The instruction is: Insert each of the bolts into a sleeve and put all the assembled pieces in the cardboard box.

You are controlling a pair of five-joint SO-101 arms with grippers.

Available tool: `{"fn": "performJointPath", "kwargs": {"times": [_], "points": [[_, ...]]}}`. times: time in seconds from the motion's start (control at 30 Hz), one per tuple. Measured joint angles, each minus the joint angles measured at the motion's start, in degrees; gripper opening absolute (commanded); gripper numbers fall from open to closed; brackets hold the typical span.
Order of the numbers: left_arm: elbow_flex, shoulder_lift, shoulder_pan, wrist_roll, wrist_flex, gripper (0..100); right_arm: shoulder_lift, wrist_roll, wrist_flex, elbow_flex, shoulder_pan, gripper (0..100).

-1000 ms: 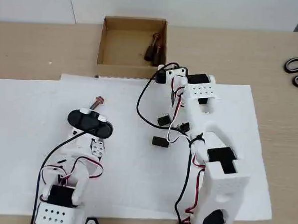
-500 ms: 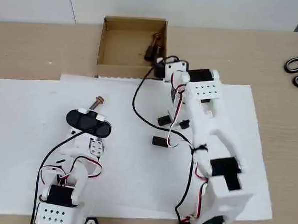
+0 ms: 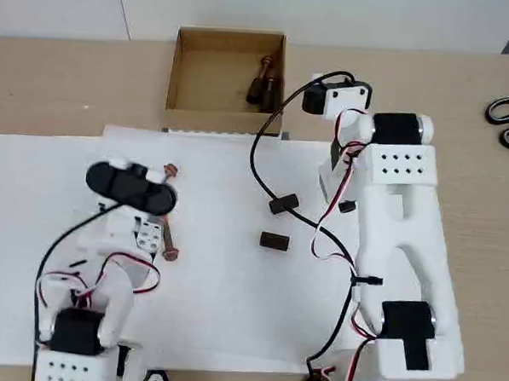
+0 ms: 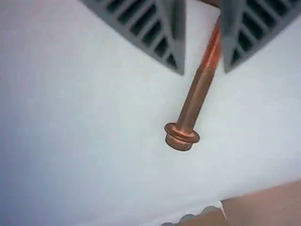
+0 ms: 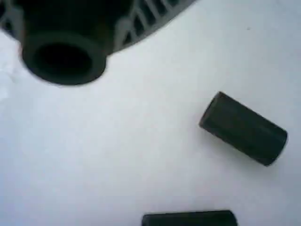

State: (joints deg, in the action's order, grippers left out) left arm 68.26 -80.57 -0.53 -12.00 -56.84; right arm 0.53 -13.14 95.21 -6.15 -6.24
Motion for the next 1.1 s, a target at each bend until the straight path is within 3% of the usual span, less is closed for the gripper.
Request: {"fn": "performJointPath", "kwargs": {"times": [0.53, 0.87, 1.1], "points": [[-51.9, 63.3, 0.1, -1.5, -19.9, 1, 0.4, -0.3, 0.0, 8.1, 8.4, 0.7], [-70.9, 88.7, 0.1, -3.9, -24.2, 7, 4.7, -0.4, -0.2, 12.7, 10.6, 0.8], [-87.2, 104.6, 3.3, -4.4, -31.9, 8, 14.7, -0.4, -4.7, 25.1, 10.5, 0.8]]}}
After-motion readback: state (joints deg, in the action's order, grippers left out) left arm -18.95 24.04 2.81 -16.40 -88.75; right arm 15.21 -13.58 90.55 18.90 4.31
